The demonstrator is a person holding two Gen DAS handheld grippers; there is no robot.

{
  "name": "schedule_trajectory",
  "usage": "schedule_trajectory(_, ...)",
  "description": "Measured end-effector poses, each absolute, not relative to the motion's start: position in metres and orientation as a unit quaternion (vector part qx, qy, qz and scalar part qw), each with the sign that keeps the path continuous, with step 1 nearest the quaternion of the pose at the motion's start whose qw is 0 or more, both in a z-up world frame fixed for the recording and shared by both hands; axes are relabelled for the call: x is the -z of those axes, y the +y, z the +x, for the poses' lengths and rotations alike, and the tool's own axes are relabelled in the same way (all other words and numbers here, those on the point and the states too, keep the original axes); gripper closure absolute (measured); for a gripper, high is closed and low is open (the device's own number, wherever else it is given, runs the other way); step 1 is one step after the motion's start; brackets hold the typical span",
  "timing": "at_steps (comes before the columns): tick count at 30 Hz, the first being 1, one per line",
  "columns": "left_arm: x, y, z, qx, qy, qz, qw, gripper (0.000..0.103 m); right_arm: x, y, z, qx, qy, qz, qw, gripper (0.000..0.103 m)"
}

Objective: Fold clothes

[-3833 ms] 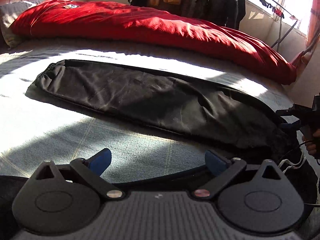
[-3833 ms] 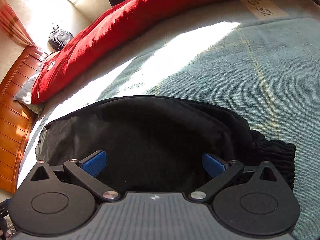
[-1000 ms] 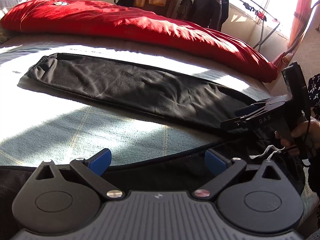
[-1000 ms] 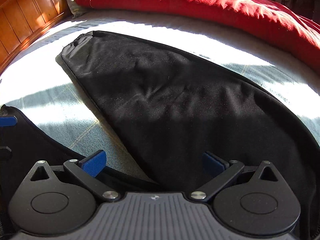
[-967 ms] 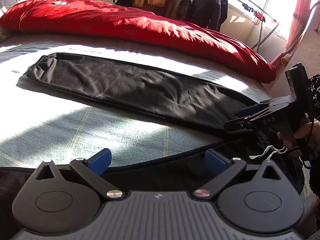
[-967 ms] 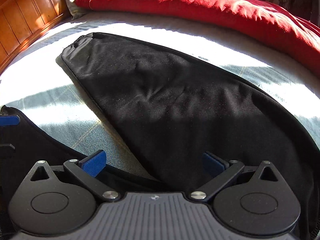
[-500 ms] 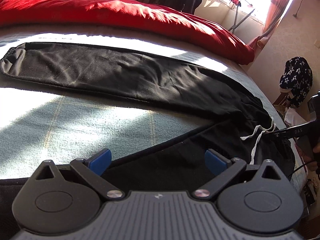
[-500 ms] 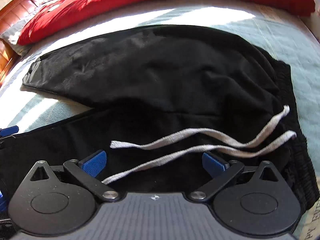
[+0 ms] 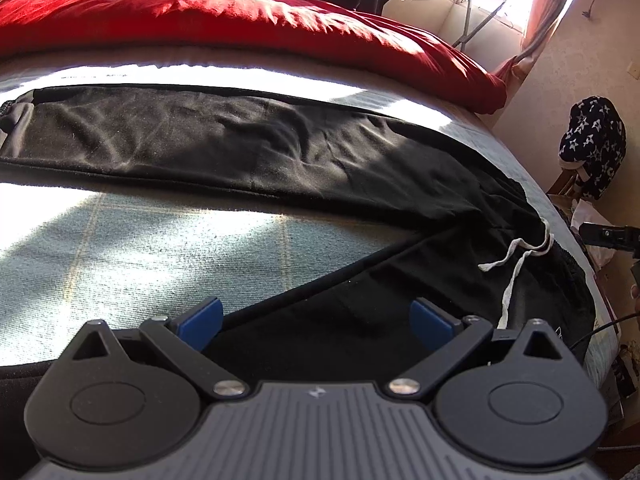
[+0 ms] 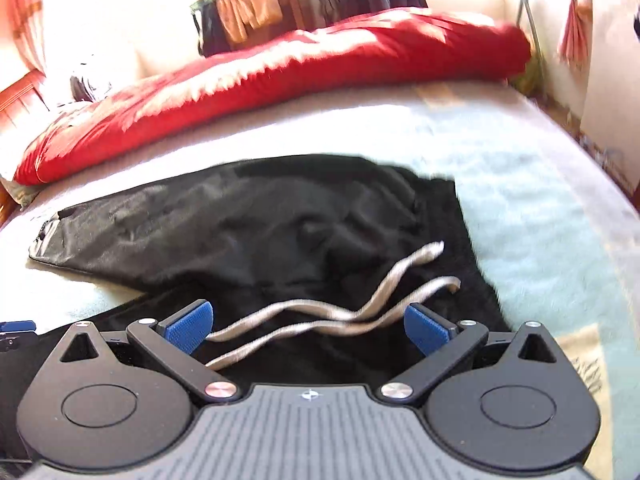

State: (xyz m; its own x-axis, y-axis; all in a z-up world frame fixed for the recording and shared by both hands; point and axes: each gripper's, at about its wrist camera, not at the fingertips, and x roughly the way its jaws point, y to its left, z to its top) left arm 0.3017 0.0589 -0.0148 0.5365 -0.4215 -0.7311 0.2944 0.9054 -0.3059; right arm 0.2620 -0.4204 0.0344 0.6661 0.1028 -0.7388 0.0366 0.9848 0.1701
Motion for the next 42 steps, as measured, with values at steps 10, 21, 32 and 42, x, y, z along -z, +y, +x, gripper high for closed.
schedule_trajectory(10,0.013,0.038,0.295,0.192,0.435,-0.071,0.877,0.003,-0.018,-0.401,0.314,-0.16,0.433,0.133,0.877,0.0)
schedule_trajectory(21,0.009,0.068,0.278,0.145,0.431,-0.094,0.886,0.003,0.023,-0.308,0.337,-0.257,0.504,0.105,0.818,0.0)
schedule_trajectory(32,0.009,0.12,0.272,0.177,0.412,-0.112,0.887,0.003,0.007,-0.262,0.27,-0.228,0.525,0.133,0.809,0.0)
schedule_trajectory(42,0.005,0.162,0.271,0.2,0.403,-0.114,0.886,0.003,0.011,-0.193,0.251,-0.252,0.522,0.171,0.797,0.0)
